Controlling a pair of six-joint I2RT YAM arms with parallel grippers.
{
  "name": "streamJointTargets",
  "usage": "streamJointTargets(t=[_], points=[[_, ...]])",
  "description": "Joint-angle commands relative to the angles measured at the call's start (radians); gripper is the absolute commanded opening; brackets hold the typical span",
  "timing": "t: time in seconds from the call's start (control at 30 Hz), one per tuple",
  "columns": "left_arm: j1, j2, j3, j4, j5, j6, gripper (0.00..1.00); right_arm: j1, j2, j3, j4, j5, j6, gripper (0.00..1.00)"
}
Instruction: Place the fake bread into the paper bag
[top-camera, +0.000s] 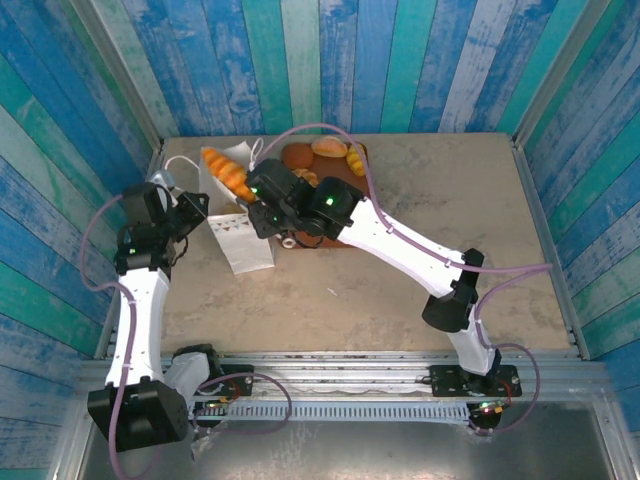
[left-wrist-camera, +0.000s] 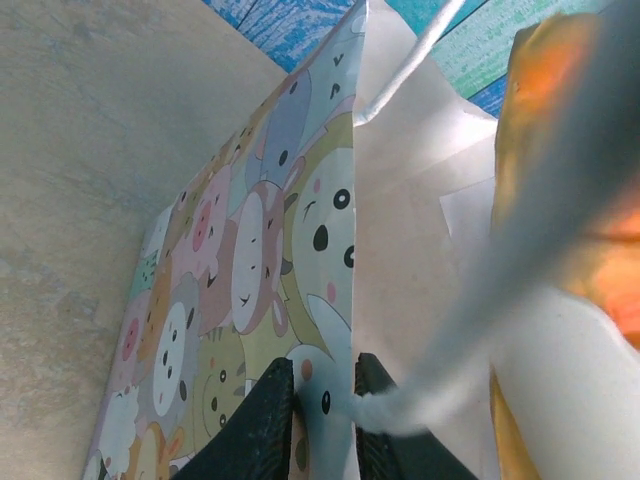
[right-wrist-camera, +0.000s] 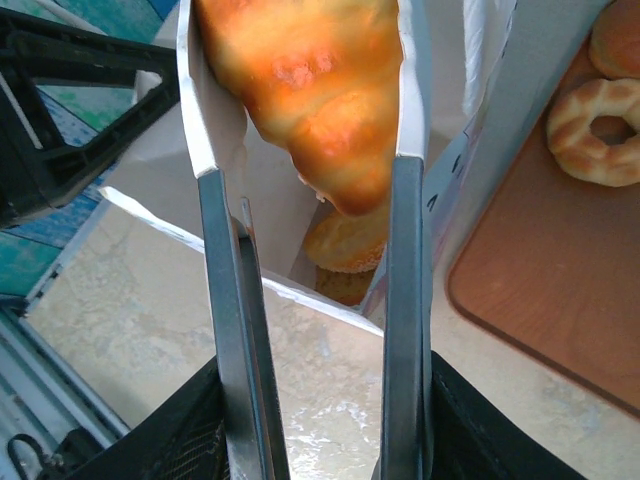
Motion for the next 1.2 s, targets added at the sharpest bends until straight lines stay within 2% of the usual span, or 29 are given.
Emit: streamJointTargets(t=[0.0,0.47,0.93,1.17], points=[[-0.001,-0.025,-0.004,-0.025,-0.022,0.025,0.20,-0.005,0.015,0.040,-0.041,0.054,-0.029,0.46],[-0.002,-0.028,0.000,-0.028,-0.028,0.024,0.19,-0.023,0.033,0.040,-0.079,0.043,-0.044,0.50],[-0.001,-0.029,0.006,-0.019,-0.008,0.012,0.19,-0.042,0.002,0.043,-0.062,-0.002,-0.046,0.63],[-0.001,-0.038,-0.005,-0.010,0.010,0.001,0.19,-0.046,-0.041,0.039,-0.061,0.002,-0.045,0.61]])
